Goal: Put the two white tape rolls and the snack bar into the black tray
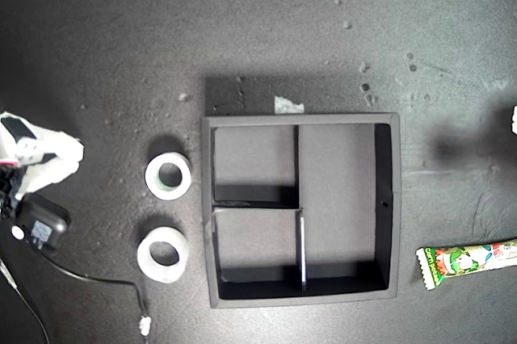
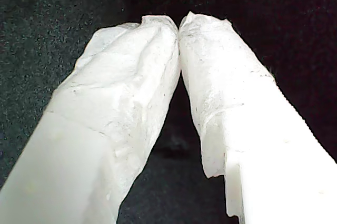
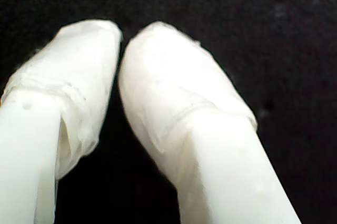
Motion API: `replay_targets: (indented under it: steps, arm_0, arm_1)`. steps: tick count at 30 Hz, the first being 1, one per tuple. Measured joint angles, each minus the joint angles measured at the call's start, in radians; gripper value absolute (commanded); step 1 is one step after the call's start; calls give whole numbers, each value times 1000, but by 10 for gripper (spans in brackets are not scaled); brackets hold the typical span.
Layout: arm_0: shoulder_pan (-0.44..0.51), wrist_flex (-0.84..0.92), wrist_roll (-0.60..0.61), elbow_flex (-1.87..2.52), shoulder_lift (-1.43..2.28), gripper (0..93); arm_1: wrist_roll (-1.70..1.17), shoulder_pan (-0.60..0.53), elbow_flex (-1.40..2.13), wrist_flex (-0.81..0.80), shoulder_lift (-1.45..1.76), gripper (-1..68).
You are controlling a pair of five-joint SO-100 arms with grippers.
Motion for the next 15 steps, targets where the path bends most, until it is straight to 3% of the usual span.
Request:
replay_targets:
  steps: [15]
  arm_0:
    - [0, 0, 0, 0, 0, 2]
  arm_1:
    - [0, 3, 0, 0, 0, 1]
